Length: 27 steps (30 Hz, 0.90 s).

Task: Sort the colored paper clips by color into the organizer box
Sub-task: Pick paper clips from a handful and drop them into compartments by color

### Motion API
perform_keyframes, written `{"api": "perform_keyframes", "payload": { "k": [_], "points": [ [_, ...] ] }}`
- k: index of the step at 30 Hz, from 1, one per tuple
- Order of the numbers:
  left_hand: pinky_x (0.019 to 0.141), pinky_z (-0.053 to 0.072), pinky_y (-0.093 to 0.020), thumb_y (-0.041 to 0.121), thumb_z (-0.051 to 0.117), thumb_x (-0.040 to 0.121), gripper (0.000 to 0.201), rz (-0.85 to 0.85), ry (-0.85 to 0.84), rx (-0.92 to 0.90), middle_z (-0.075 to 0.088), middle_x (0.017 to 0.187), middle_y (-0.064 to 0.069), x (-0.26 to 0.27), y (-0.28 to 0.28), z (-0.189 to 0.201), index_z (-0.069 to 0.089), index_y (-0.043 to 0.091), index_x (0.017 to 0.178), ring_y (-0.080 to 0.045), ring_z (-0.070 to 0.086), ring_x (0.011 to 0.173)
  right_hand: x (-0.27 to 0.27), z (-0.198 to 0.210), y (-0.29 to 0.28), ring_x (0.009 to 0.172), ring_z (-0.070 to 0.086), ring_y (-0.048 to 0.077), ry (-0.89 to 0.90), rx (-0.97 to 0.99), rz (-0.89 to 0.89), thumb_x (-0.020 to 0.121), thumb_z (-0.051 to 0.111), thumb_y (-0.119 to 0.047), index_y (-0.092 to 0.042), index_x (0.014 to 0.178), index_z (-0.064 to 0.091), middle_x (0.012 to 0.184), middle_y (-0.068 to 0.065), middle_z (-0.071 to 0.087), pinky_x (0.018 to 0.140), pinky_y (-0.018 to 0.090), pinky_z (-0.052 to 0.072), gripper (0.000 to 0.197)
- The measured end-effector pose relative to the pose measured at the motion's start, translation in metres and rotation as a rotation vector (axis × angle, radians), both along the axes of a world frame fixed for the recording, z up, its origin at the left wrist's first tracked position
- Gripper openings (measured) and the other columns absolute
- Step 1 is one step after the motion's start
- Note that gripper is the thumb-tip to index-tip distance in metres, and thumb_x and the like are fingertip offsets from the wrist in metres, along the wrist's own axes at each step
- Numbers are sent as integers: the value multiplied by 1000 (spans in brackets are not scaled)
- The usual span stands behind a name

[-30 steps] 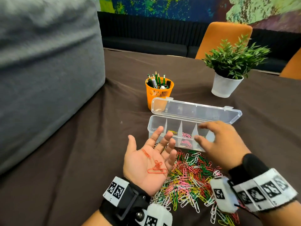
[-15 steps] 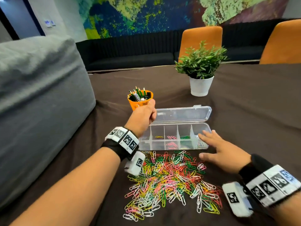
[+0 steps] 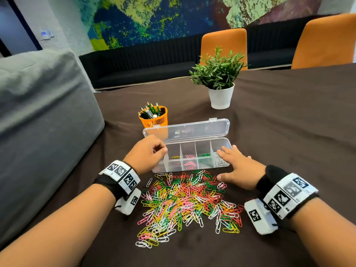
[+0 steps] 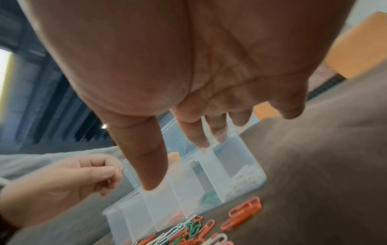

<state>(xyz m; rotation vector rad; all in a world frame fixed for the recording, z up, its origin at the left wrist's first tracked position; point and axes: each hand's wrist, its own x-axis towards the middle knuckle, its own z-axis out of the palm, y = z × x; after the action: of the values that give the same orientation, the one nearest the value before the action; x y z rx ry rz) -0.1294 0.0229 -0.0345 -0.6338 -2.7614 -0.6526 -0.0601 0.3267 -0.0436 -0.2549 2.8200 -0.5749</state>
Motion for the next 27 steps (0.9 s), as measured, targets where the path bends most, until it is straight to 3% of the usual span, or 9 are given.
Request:
{"api": "perform_keyframes", "payload": {
  "k": [2, 4, 7, 10, 15, 19, 21, 24, 27],
  "points": [
    [75, 46, -27, 29, 70, 89, 5, -183, -31, -45, 58, 85, 15, 29, 7, 12, 67, 26, 86, -1, 56, 79, 10, 6, -6, 149, -16, 24, 55, 156, 24, 86, 57, -60, -30, 156, 5, 164, 0, -10, 119, 59, 1, 92],
    [84, 50, -27, 47, 72, 85, 33, -323, -276, -250, 59, 99, 17, 60, 20, 17, 66, 30, 113, 0, 58, 89, 26, 14, -19, 150, -13, 28, 157, 238, 121, 82, 56, -65, -32, 155, 2, 163, 2, -11, 119, 56, 4, 96],
    [99, 46, -31, 75, 67, 70, 91, -267, -397, -634, 48, 128, 11, 96, 35, 1, 33, 38, 146, -10, 52, 116, 44, 17, -43, 141, 29, 28, 149, 195, 296, 81, 60, -55, -33, 150, 21, 153, 3, 29, 113, 48, 33, 83],
    [93, 48, -35, 66, 68, 77, 82, -247, -313, -708, 44, 127, 3, 109, 42, -15, 30, 39, 145, -19, 53, 114, 43, 8, -57, 117, 54, 28, 5, 266, 310, 78, 67, -52, -30, 138, 41, 128, 3, 48, 95, 46, 49, 70],
    [94, 48, -32, 43, 68, 88, 41, -224, -270, -548, 58, 121, 7, 109, 41, -18, 56, 33, 126, -16, 57, 112, 37, 2, -63, 93, 61, 22, -45, 237, 315, 80, 74, -32, -24, 105, 61, 100, -2, 64, 77, 32, 52, 30],
    [84, 50, -25, 35, 71, 87, 21, -132, -285, -343, 67, 98, 16, 108, 31, -11, 66, 33, 108, -4, 62, 90, 30, 0, -50, 75, 60, 10, -2, 24, 243, 82, 69, -21, -25, 86, 68, 75, -11, 63, 69, 24, 47, 6],
    [79, 52, -23, 26, 74, 85, 13, -50, -377, -137, 67, 87, 17, 104, 24, -8, 69, 32, 96, 1, 64, 77, 28, -3, -42, 62, 62, 9, -88, -333, 103, 85, 69, -11, -20, 86, 70, 69, -4, 68, 62, 25, 52, 9],
    [70, 62, -37, 4, 72, 87, 15, 32, -664, 368, 70, 84, 2, 101, 19, -5, 69, 18, 94, -19, 71, 73, 29, -6, -37, 57, 60, 17, -374, -1033, -133, 90, 60, 4, -3, 88, 63, 71, 12, 64, 51, 23, 52, 8],
    [60, 61, -31, -6, 67, 88, 17, 46, -888, 783, 69, 84, -5, 104, 24, -3, 65, 2, 103, -13, 63, 71, 28, -8, -34, 61, 59, 19, -584, -1363, -256, 92, 54, 1, -2, 93, 56, 78, 14, 62, 49, 22, 53, 4]
  ]
}}
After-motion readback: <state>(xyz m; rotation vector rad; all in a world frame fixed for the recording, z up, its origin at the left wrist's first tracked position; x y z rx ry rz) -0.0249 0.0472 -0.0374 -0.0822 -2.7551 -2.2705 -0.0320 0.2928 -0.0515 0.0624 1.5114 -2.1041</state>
